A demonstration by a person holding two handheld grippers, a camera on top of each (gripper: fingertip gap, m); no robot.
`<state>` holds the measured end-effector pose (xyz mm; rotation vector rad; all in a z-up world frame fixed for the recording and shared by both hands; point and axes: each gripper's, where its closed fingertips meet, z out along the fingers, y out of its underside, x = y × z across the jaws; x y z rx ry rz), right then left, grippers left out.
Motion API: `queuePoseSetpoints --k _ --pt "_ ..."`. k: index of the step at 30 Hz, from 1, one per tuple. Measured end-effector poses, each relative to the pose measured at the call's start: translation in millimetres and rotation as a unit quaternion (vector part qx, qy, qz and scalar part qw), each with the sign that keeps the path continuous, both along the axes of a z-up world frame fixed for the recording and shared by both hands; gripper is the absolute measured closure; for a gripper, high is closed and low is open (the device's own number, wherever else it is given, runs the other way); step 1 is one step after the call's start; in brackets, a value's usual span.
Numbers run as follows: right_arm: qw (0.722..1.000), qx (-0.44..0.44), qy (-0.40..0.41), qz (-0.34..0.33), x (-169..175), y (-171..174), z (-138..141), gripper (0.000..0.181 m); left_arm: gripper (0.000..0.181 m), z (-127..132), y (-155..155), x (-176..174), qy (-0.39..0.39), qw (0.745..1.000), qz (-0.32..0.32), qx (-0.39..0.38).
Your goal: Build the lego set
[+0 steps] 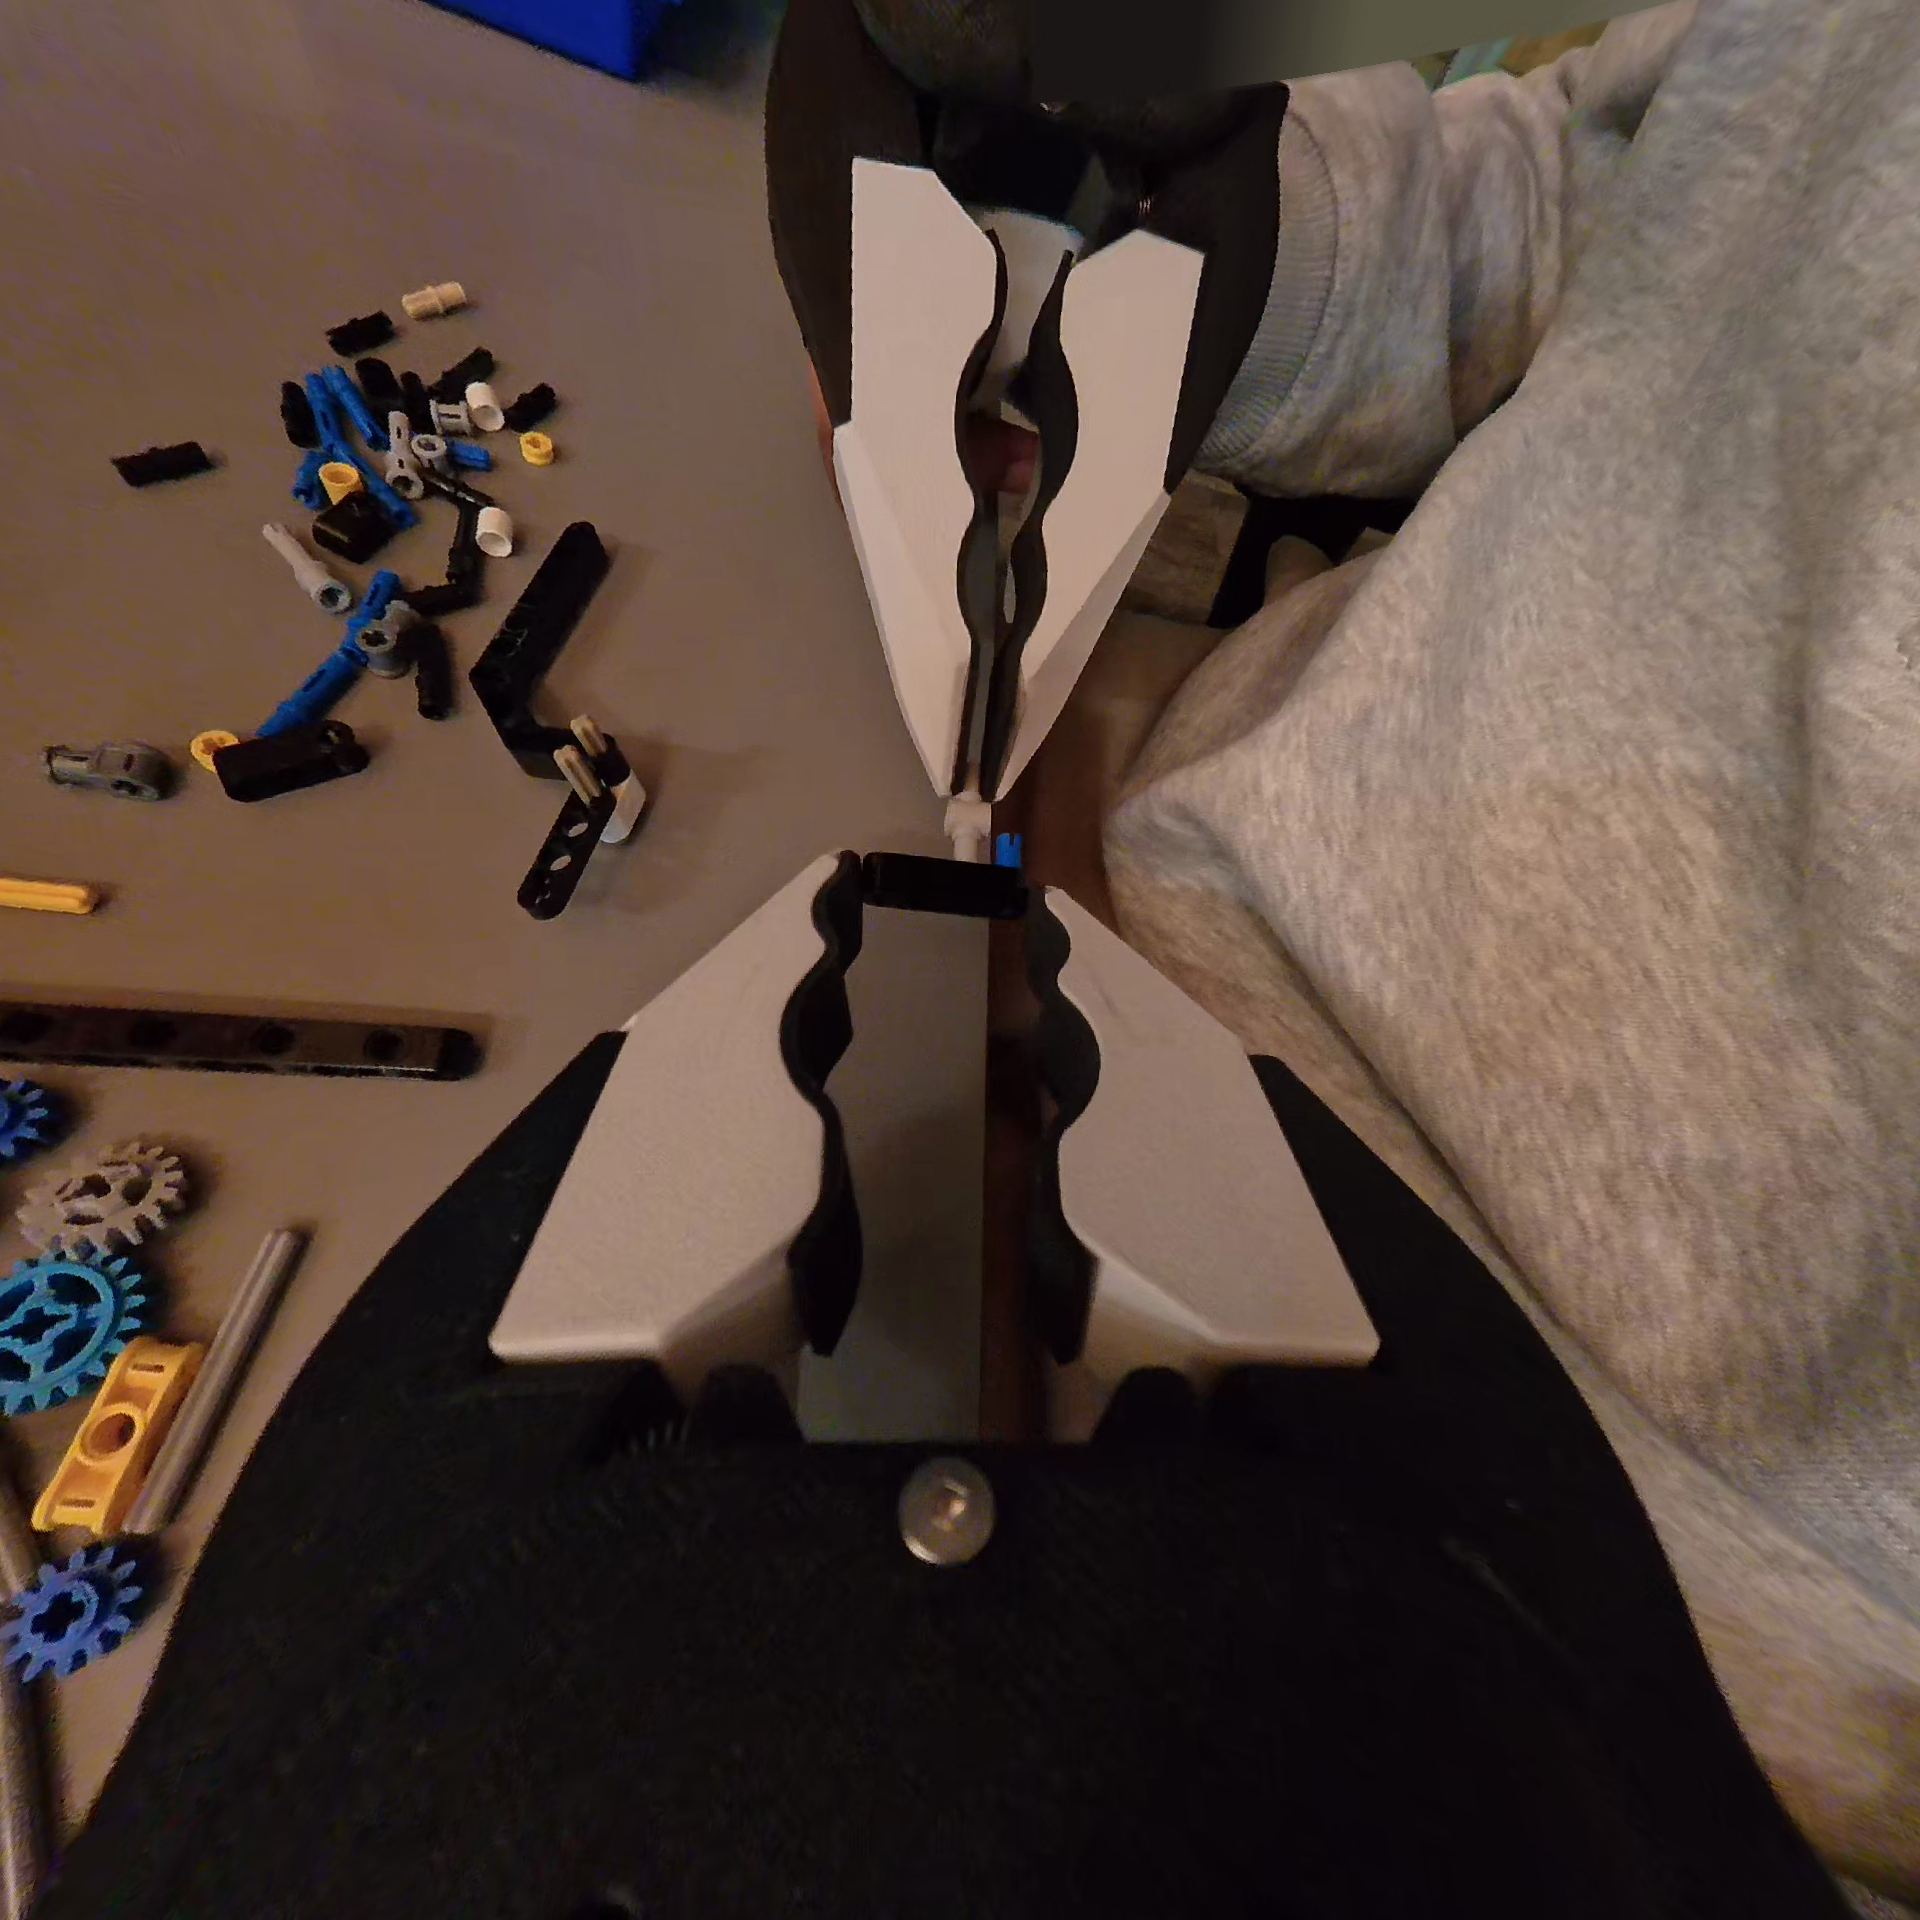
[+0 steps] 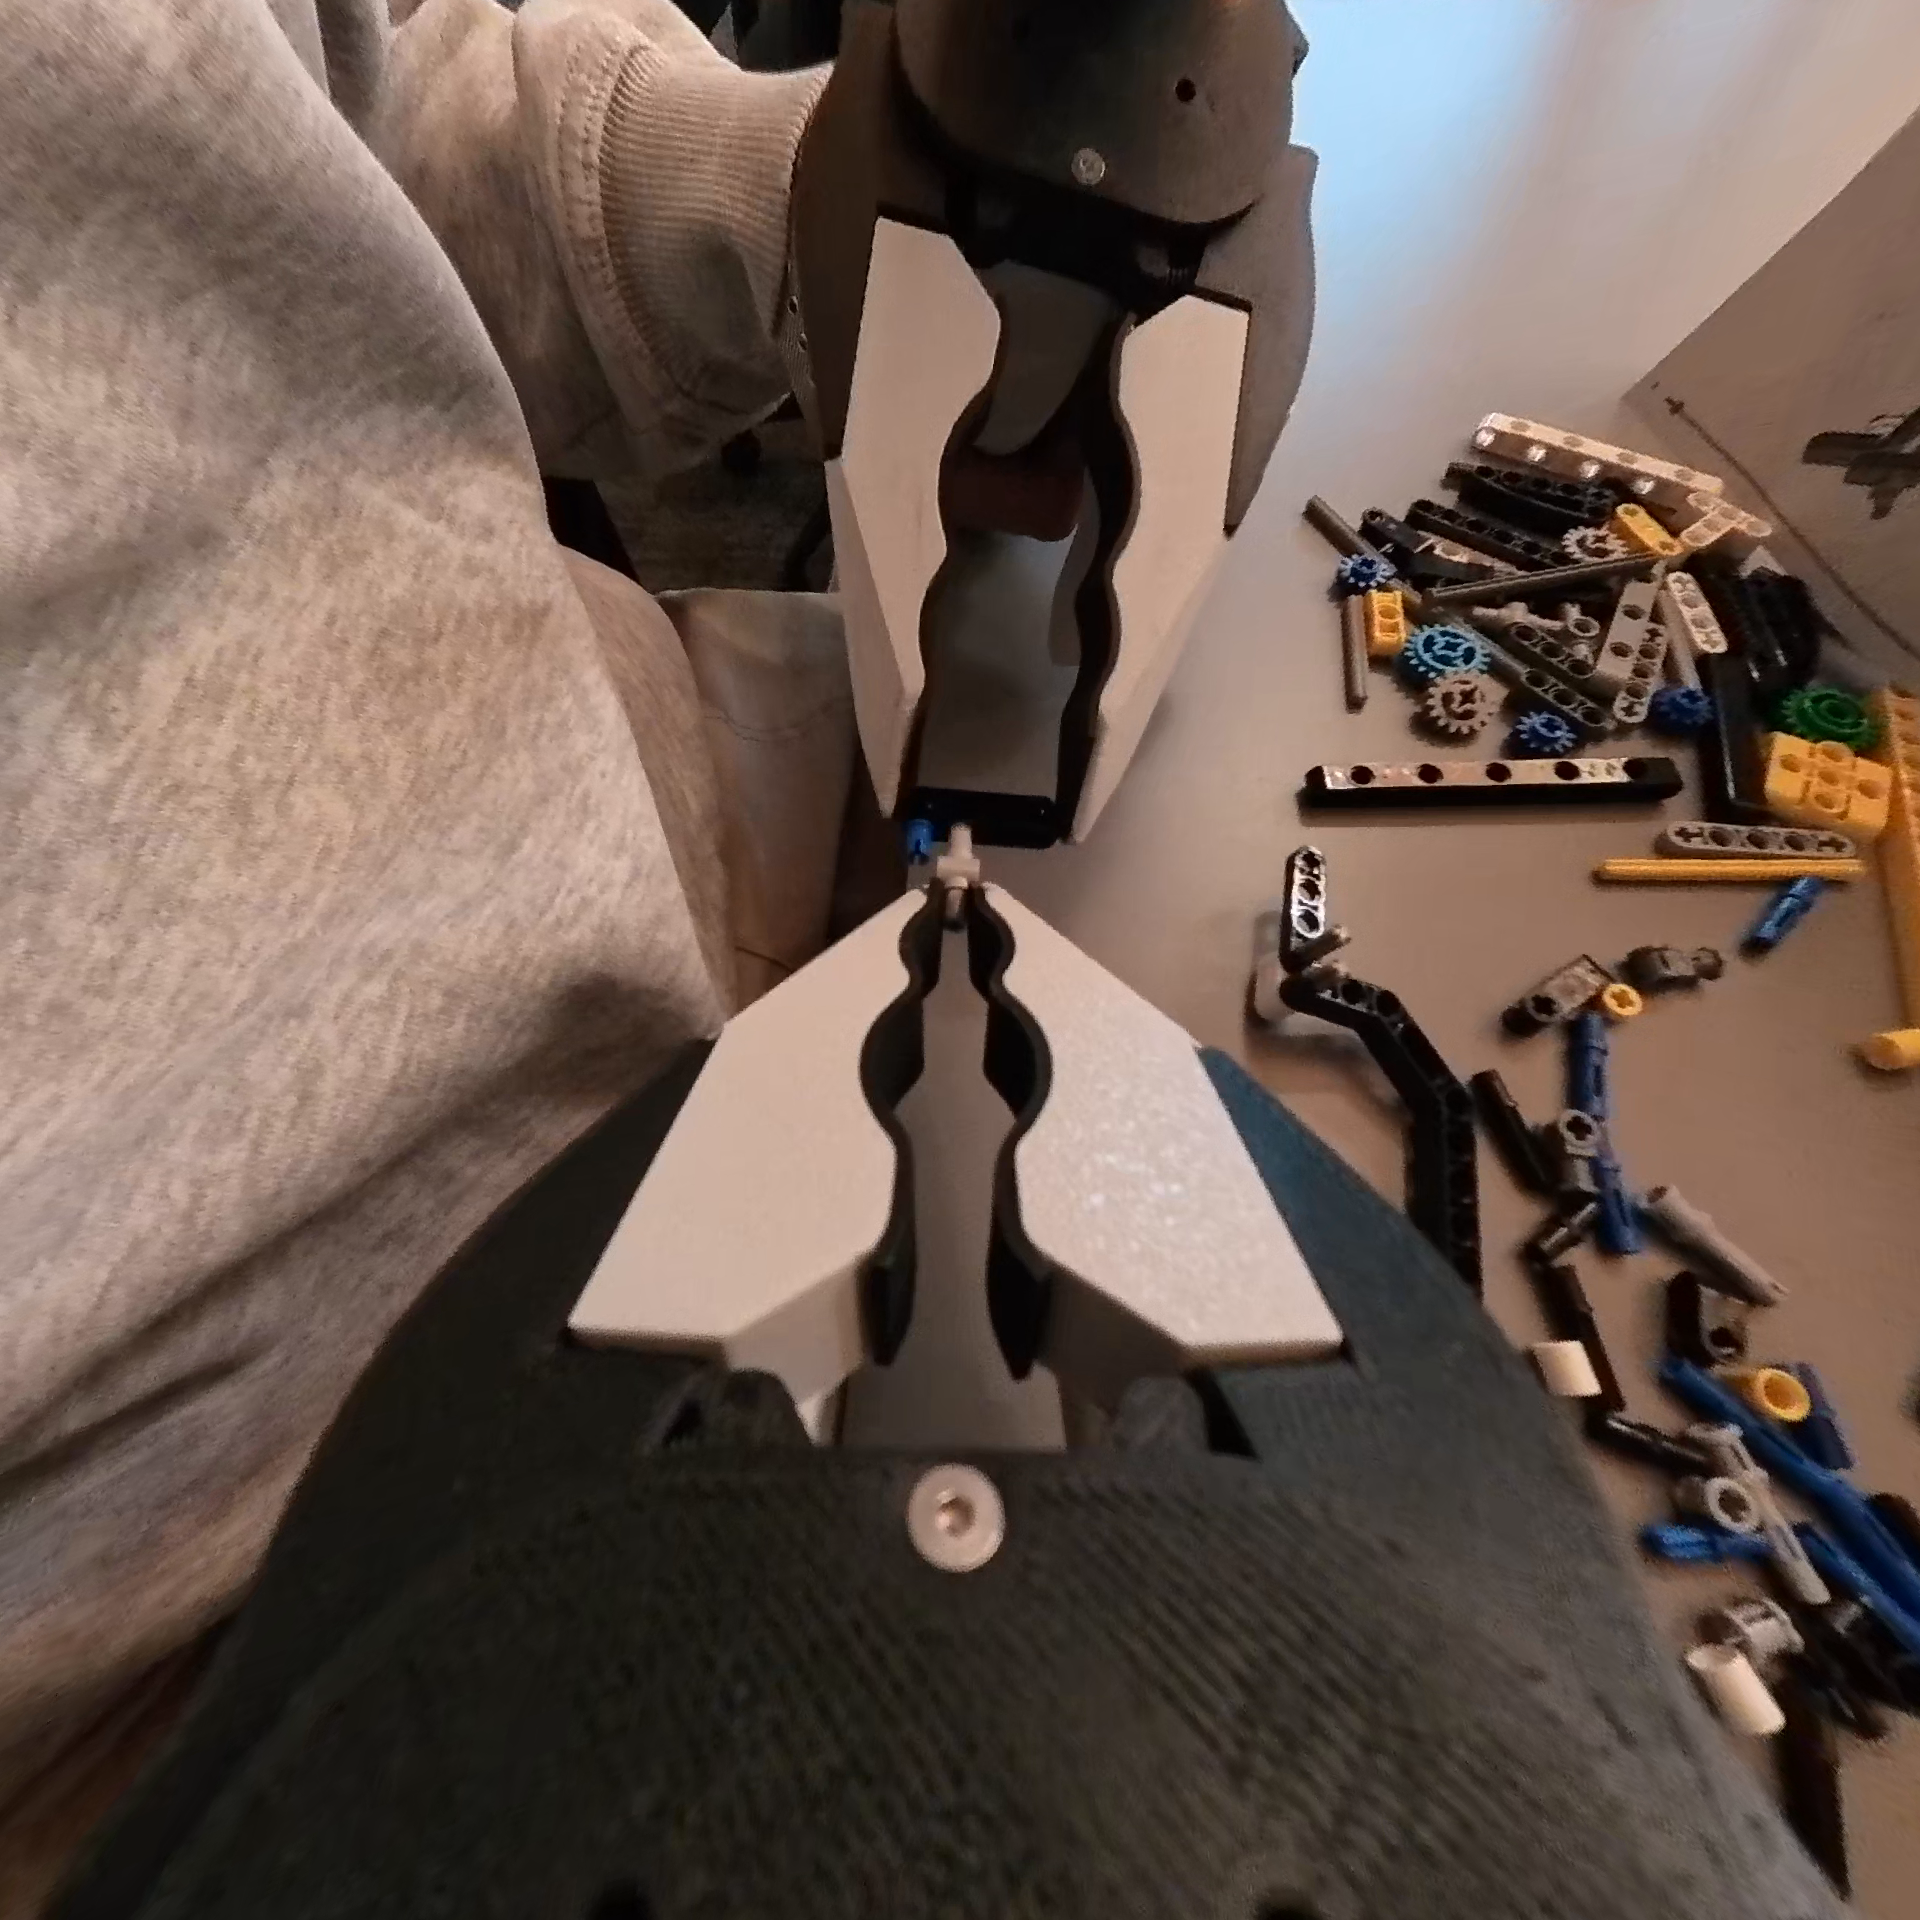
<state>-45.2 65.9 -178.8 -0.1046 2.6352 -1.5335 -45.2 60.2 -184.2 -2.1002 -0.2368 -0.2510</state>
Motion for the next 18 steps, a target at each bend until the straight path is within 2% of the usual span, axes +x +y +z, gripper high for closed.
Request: queuePoseSetpoints --k 18 --pt "0.999 -0.043 -0.017 -0.01 -1.4 0.9 15.0 0.179 0.151 15.6 1.3 -2.1 0.009 0.999 0.008 0.05"
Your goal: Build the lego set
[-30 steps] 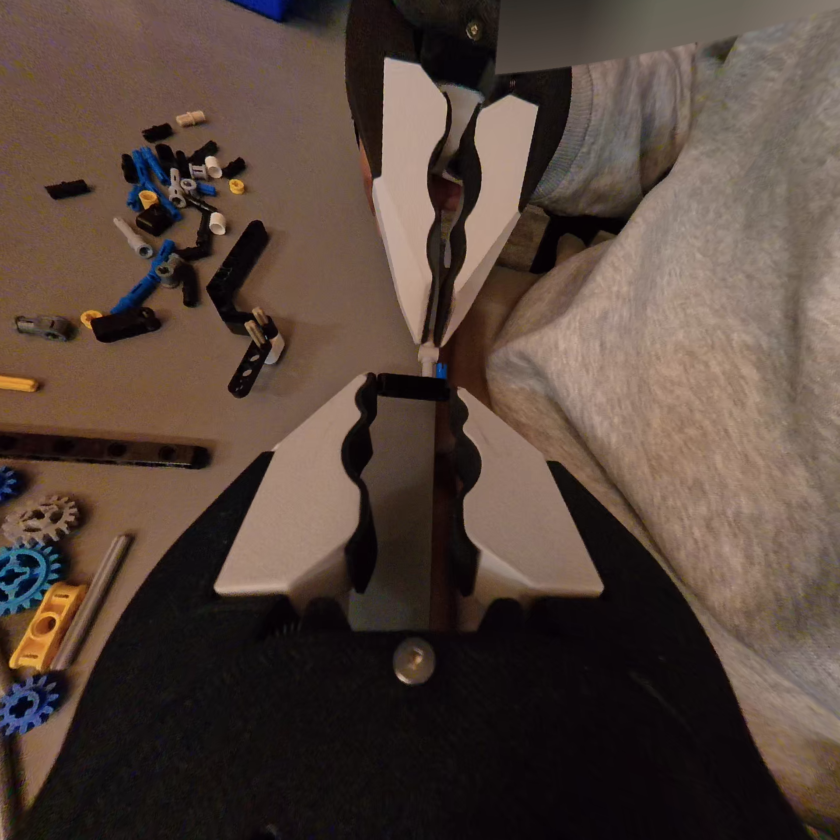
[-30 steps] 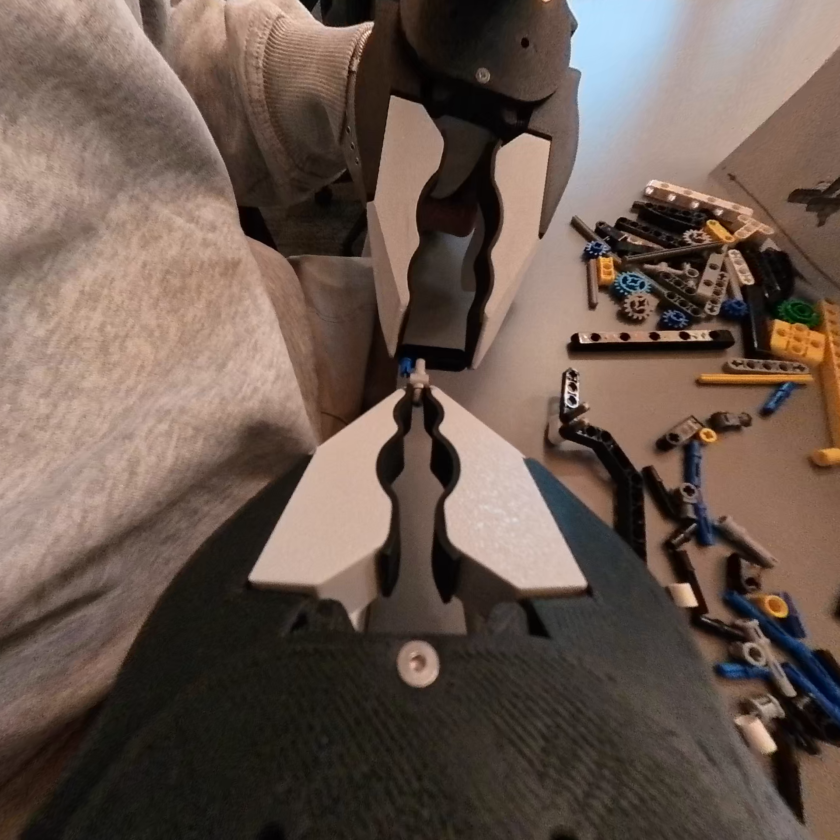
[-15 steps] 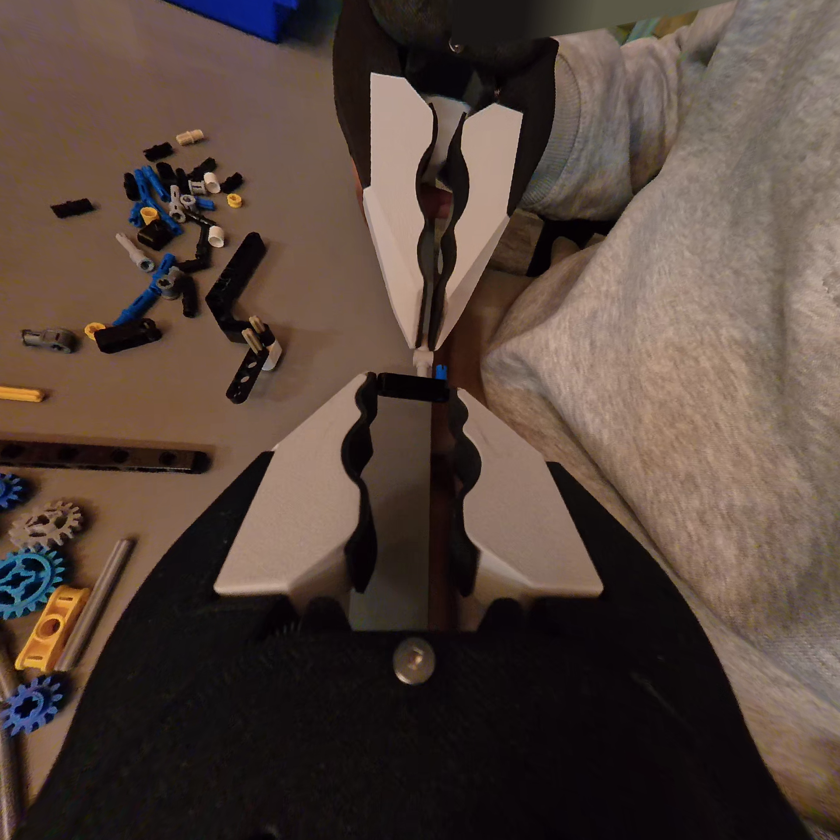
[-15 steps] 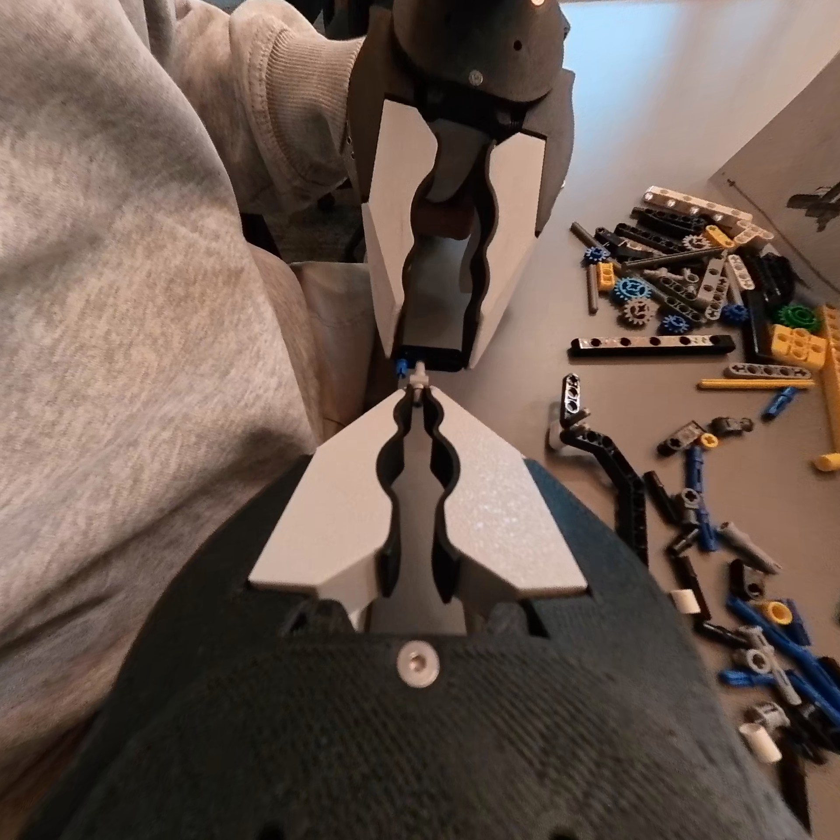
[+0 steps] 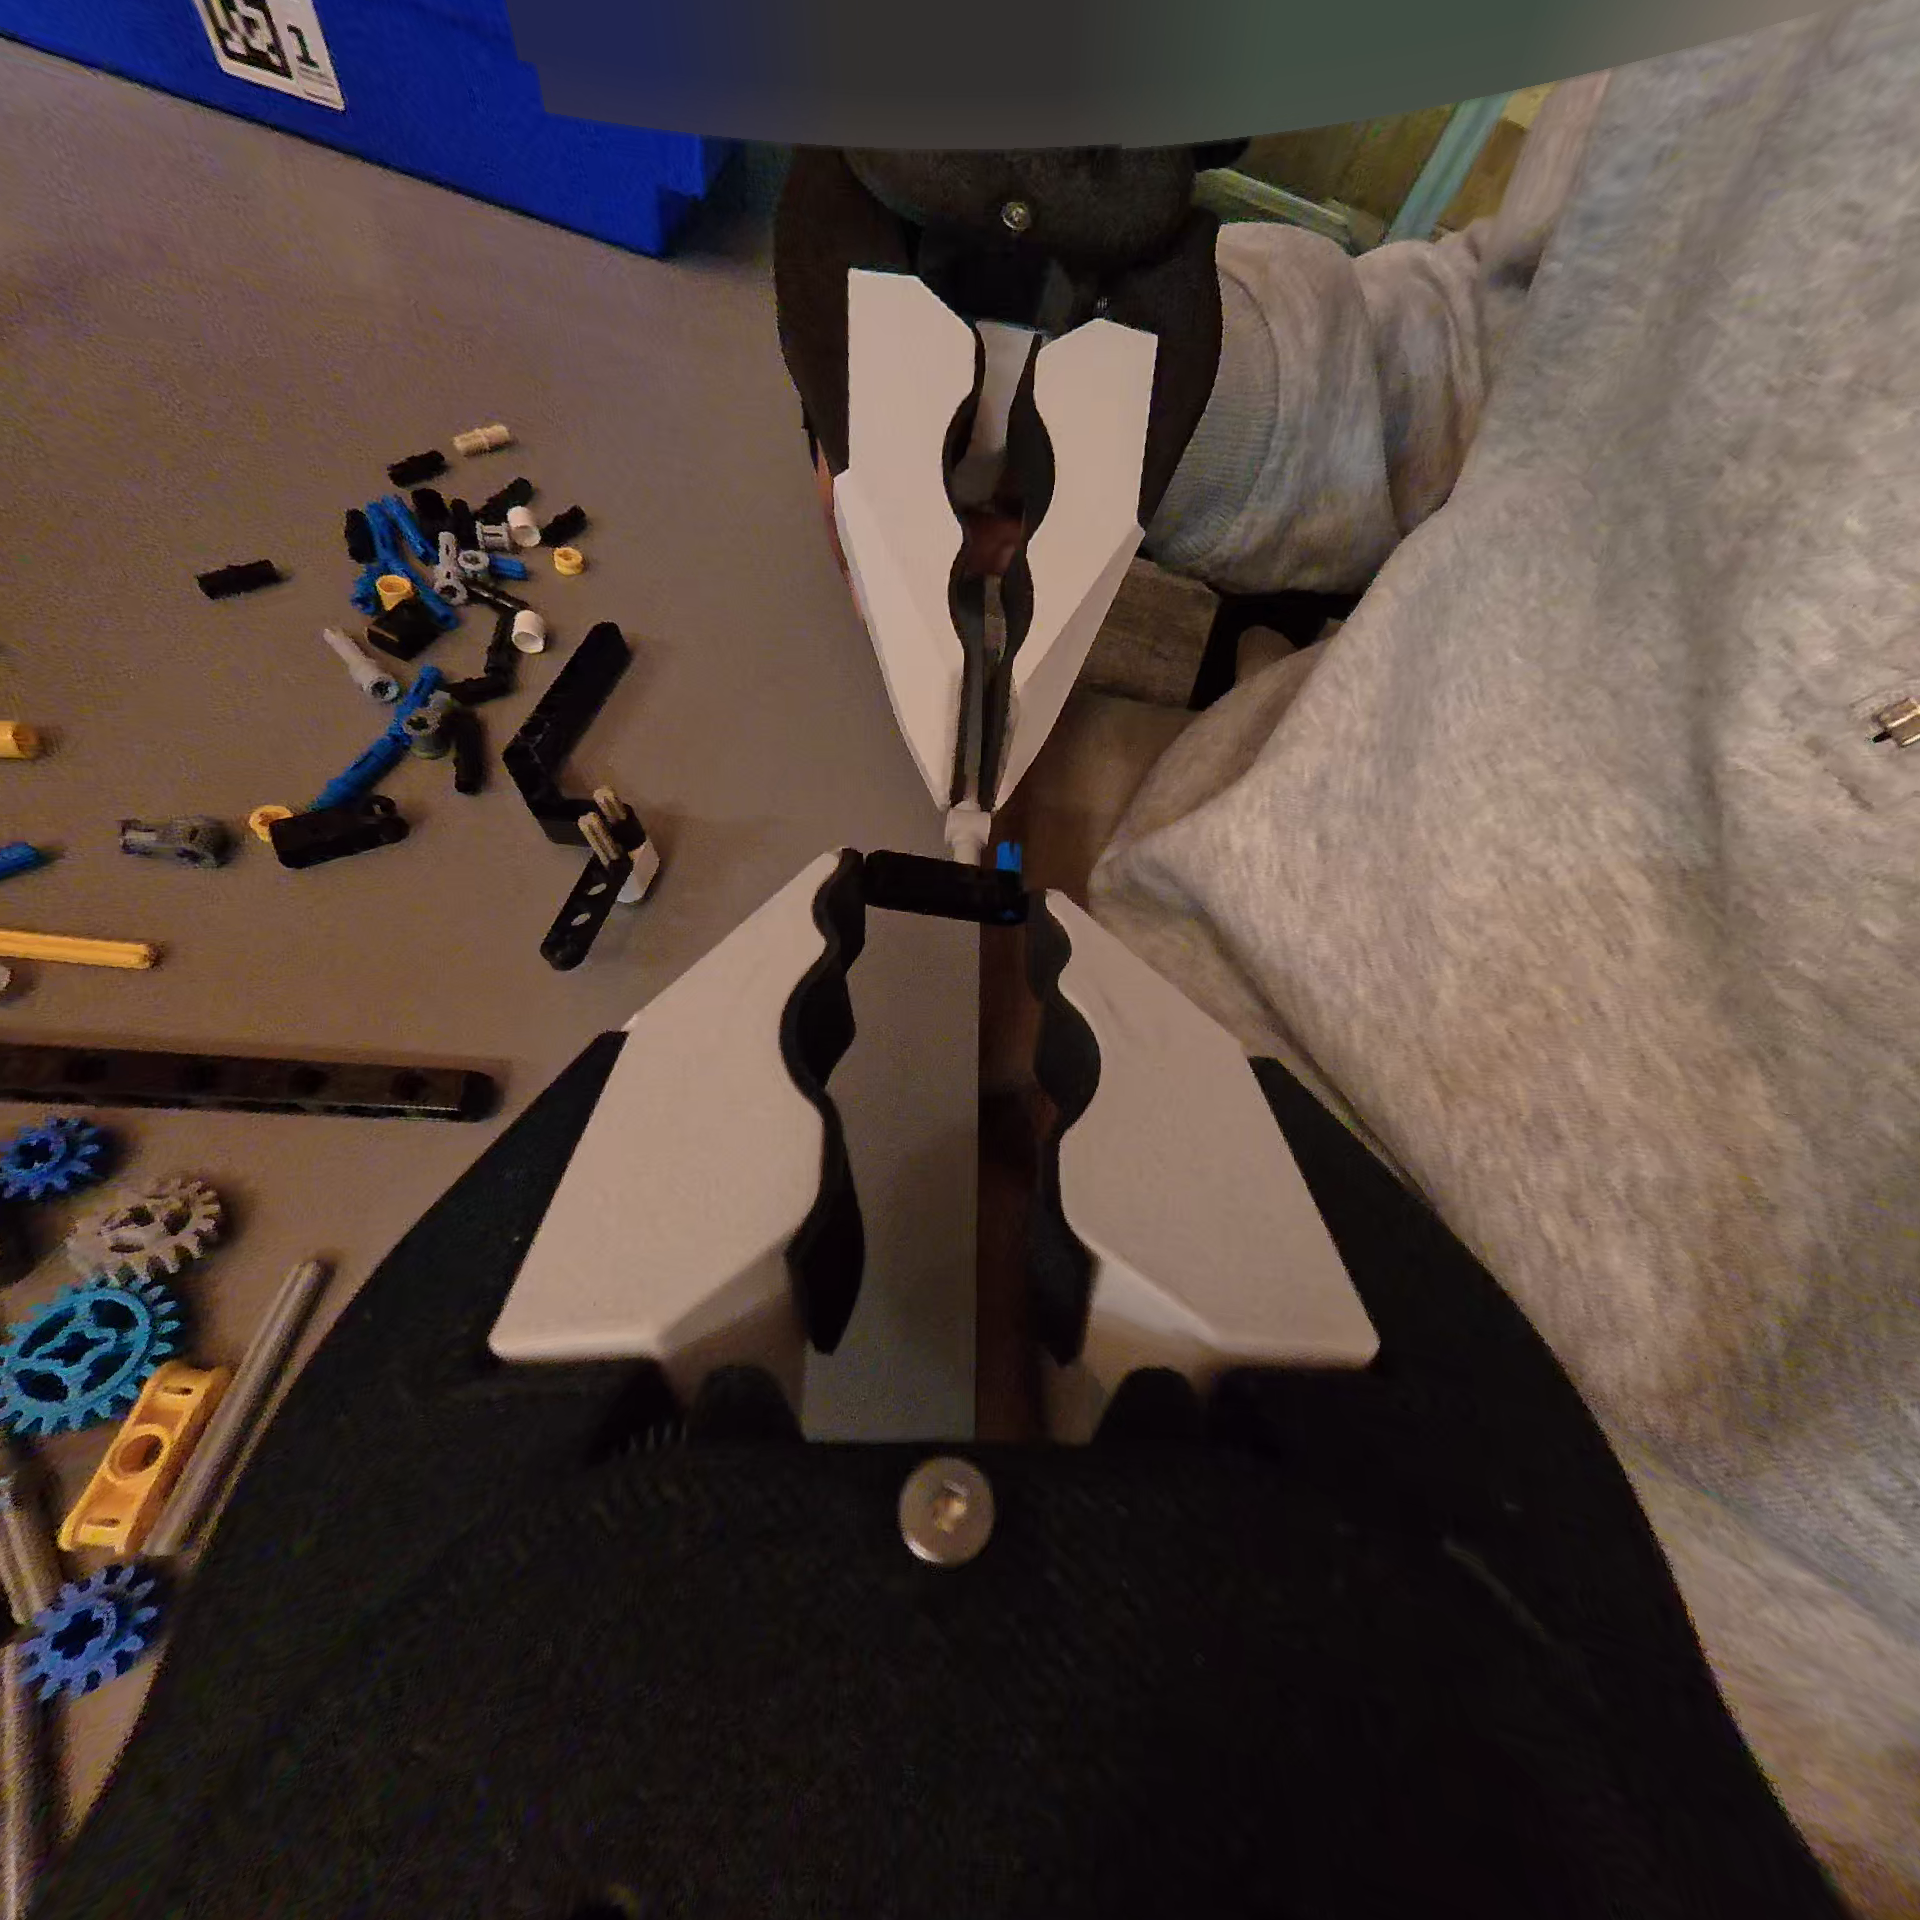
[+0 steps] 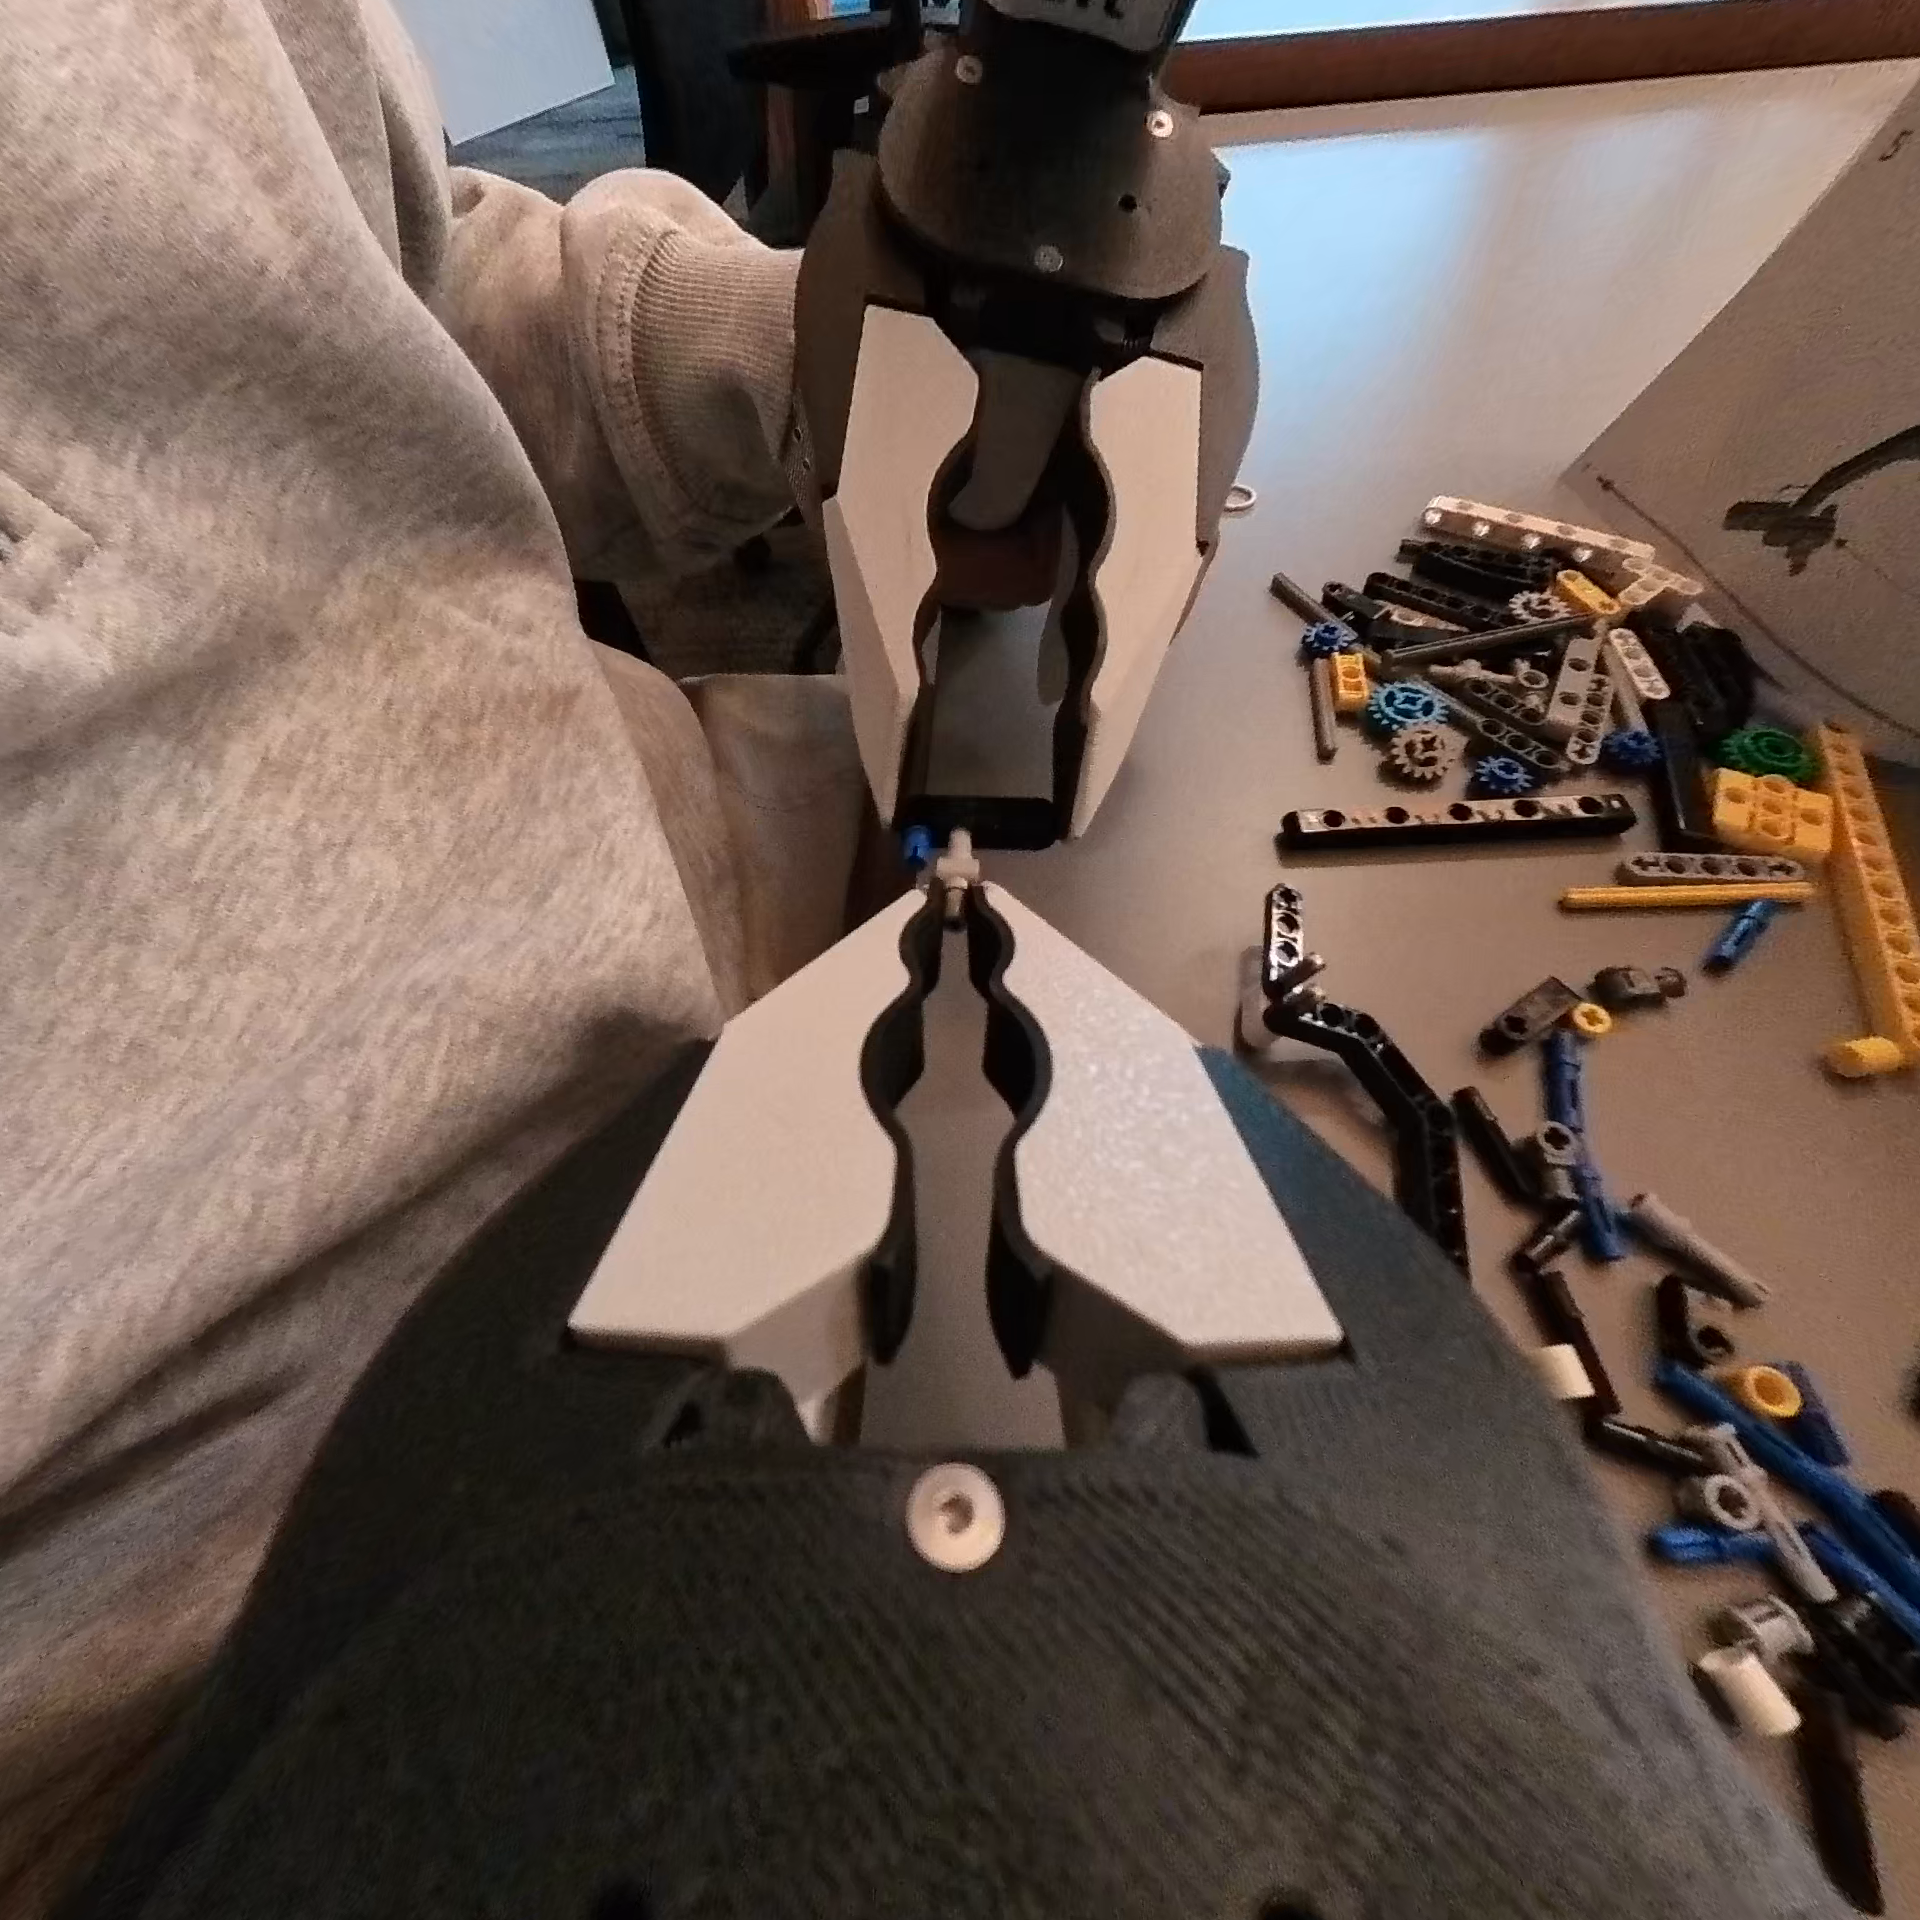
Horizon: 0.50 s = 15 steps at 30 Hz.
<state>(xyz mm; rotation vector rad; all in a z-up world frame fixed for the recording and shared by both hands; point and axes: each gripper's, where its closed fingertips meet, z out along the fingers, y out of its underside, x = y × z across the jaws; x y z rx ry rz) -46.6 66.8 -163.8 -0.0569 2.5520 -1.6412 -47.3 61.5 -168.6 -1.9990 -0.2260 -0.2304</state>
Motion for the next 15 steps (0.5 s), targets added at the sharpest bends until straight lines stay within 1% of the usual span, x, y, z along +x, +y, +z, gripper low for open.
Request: queuePoseSetpoints --k 15 --pt "0.999 -0.02 -0.039 0.006 0.9 0.8 7.2 0.179 0.151 10.9 1.3 0.6 -0.004 0.999 0.0 0.037"
